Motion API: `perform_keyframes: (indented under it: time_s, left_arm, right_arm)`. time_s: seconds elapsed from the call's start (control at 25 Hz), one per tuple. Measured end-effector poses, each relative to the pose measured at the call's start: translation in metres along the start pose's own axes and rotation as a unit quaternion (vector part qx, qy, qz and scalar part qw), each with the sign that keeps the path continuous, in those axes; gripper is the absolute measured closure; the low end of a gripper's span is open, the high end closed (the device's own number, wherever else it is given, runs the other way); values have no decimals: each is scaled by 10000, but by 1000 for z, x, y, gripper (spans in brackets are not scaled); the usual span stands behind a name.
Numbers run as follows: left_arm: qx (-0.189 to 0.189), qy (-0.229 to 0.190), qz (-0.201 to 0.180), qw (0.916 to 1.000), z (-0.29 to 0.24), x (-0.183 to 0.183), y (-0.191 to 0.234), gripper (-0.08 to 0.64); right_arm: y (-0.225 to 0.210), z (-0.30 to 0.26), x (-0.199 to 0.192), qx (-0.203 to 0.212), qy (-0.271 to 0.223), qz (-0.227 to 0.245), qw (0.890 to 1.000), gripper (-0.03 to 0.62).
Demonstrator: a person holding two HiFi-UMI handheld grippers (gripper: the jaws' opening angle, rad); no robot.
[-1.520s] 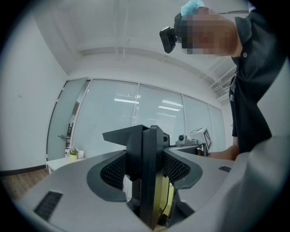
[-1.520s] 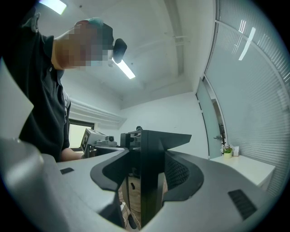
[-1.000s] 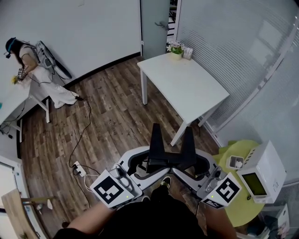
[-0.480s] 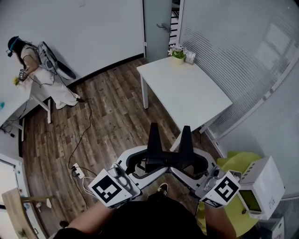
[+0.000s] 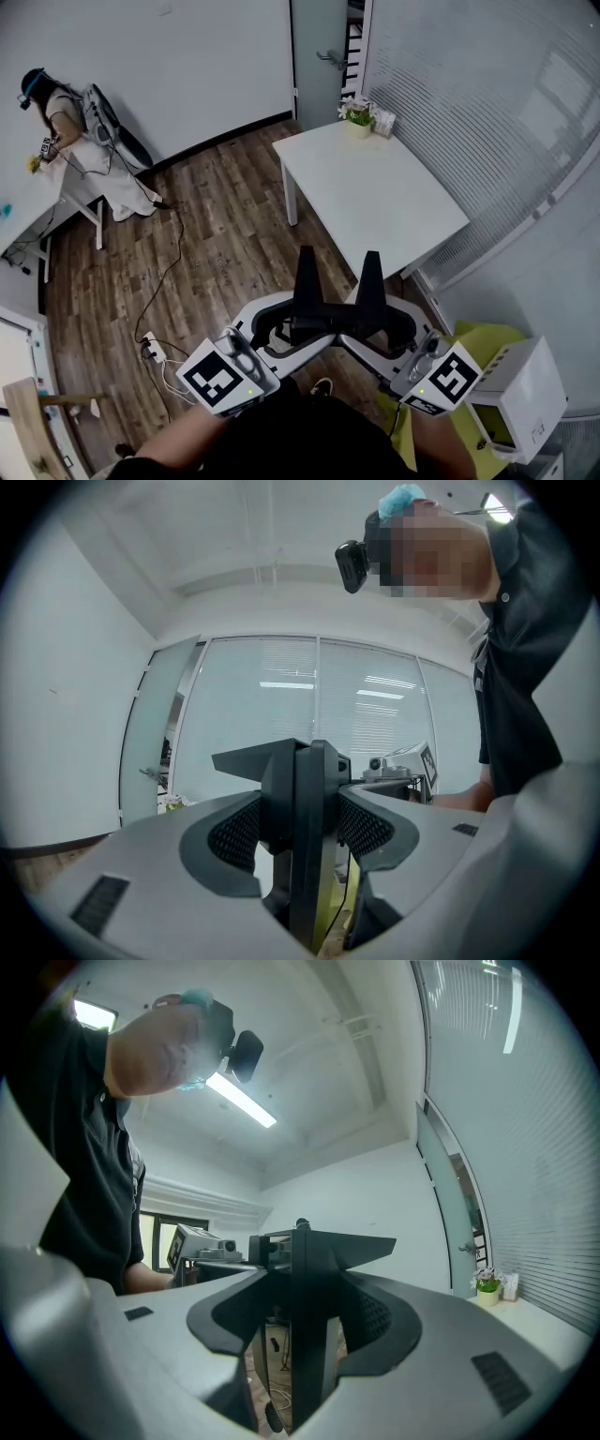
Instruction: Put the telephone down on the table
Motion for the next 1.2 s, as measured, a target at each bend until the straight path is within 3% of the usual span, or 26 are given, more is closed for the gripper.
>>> perform_keyframes:
  time_s: [0.36,0.72,0.92,1.2]
  left_arm:
    - [-207,1,77,9998,-14,-5,67,305]
    - [-693,38,67,9976,-16,5,173,305]
    - [-856,10,95,9963,-7,12,230,305]
    - [-1026,101,125,9946,9,15,294,305]
  right_arm:
    - [-44,-48,-8,-201,66,-21,9998,350]
    - [-91,-136,-6,-690,55,-64,9976,350]
    - [-107,-194,5,-780,-128,-156,9967,350]
    - [-127,-252,-7,-1091,31,-120,9940,350]
Point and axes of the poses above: the fingertips, and each gripper's own axes: z backward along the fingers, y to its left, x out of its top, the point moved 3 cm from there along z, backward along the fingers, and after that the axes turned 3 degrees about -x, right-handed, at the moved point
